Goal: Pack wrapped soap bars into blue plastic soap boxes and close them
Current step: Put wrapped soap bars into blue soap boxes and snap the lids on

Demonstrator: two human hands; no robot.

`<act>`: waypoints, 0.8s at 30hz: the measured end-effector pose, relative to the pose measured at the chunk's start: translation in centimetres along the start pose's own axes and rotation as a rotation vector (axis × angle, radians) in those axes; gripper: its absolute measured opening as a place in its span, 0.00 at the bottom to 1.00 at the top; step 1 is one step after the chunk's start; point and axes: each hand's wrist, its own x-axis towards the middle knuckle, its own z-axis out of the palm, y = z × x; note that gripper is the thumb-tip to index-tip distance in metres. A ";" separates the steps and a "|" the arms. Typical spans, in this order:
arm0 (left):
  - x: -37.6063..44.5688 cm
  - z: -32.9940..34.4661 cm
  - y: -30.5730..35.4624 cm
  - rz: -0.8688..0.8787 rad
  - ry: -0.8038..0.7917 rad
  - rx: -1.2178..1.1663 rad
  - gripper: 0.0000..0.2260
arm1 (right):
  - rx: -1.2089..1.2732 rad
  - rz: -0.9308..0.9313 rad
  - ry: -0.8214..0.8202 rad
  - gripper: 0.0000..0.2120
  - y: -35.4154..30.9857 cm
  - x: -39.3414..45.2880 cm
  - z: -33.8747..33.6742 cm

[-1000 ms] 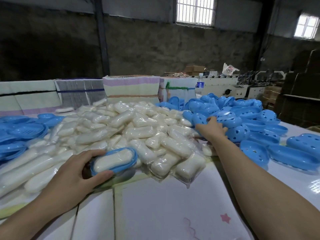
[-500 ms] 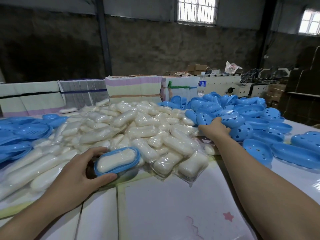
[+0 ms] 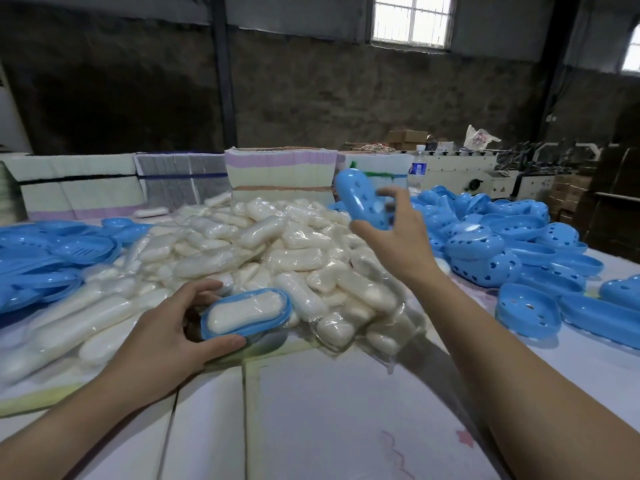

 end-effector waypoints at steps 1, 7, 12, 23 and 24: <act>0.0 0.0 0.0 -0.007 0.002 -0.003 0.30 | 0.102 -0.022 -0.128 0.25 -1.2 -0.9 0.7; 0.2 -0.2 -0.4 -0.073 -0.022 -0.090 0.34 | -0.003 -0.216 -0.735 0.26 -3.2 -4.2 4.2; 0.2 -0.4 -0.4 -0.087 -0.047 -0.197 0.30 | -0.097 -0.366 -0.780 0.27 -3.3 -4.7 5.1; 0.2 -0.7 0.4 -0.238 -0.043 -0.253 0.37 | -0.136 -0.426 -0.832 0.29 -2.6 -5.0 5.7; 0.1 -0.7 0.5 -0.238 -0.043 -0.267 0.37 | -0.143 -0.443 -0.839 0.31 -2.5 -5.0 5.6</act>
